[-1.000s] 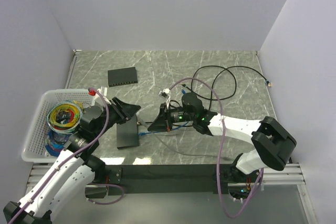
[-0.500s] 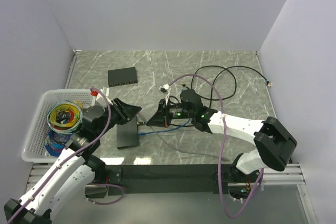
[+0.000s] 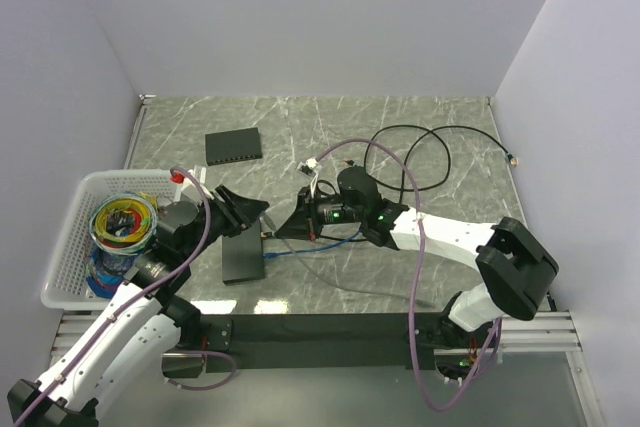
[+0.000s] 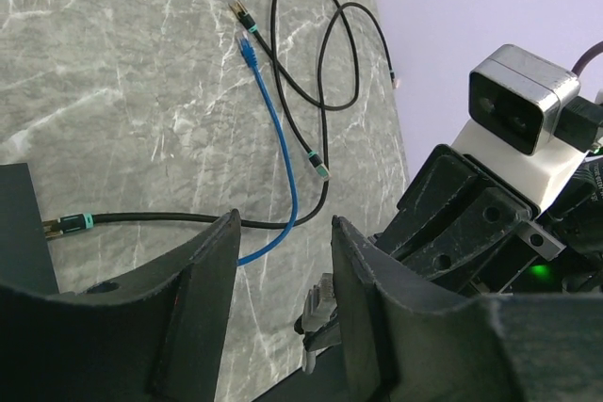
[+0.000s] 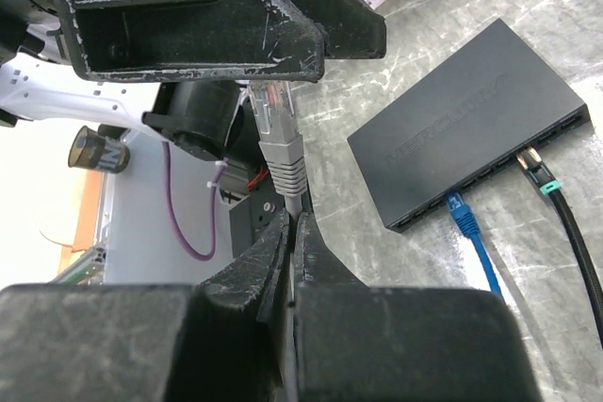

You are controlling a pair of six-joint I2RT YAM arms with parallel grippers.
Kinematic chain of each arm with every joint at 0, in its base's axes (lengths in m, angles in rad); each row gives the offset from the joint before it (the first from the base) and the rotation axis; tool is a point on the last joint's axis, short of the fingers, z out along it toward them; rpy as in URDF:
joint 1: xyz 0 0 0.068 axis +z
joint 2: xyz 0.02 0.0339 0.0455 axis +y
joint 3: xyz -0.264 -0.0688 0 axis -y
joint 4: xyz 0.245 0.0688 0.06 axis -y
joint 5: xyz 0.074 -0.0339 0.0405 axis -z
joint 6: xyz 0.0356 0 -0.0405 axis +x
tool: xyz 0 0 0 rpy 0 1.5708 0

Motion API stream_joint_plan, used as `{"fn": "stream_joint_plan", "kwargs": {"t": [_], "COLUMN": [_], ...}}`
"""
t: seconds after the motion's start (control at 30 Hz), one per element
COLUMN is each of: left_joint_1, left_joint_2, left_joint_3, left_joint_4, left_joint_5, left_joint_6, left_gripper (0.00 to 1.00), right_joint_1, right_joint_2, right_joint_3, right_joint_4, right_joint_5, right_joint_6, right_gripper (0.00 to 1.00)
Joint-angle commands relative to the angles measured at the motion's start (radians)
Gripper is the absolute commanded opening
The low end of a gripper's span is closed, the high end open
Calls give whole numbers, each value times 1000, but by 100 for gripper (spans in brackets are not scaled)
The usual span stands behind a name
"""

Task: Insert the plug into the switch port

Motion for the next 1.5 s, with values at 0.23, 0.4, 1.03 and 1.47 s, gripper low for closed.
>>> {"fn": "stream_joint_plan", "kwargs": {"t": [0.23, 0.4, 1.03, 1.47], "left_joint_1": [-11, -11, -11, -11], "left_joint_2": [-12, -17, -21, -8], "left_joint_3": [17, 20, 68, 108], "left_joint_4": [0, -11, -92, -83], "left_joint_5": [0, -10, -147, -103], "left_joint_6": [-1, -1, 17, 32], "left_gripper": [48, 48, 56, 52], "right_joint_1": [-6, -8, 15, 26], "right_joint_2": [17, 23, 3, 75], "right_joint_3": [64, 61, 0, 90], "right_joint_4": [18, 28, 62, 42], "right_joint_5": [24, 18, -7, -18], "right_joint_6": [-22, -17, -14, -12], "right_gripper": [0, 0, 0, 0]}}
